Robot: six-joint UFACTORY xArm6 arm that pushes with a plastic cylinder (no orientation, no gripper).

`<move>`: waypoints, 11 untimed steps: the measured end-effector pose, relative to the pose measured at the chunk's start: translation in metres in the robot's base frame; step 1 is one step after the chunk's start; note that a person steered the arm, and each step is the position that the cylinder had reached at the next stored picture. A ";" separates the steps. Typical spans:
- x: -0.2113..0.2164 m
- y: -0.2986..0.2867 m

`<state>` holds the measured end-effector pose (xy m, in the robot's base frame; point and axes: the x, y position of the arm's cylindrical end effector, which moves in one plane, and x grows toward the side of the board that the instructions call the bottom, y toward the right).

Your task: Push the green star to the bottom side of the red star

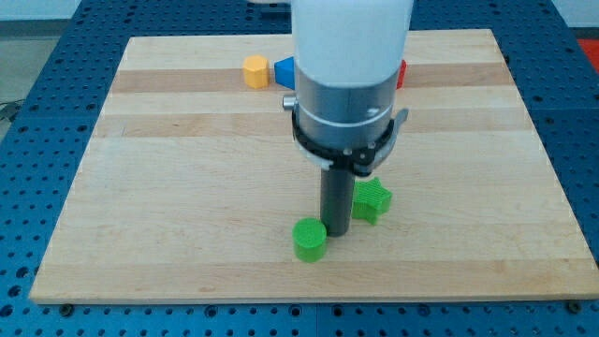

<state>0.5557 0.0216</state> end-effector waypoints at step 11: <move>-0.108 0.002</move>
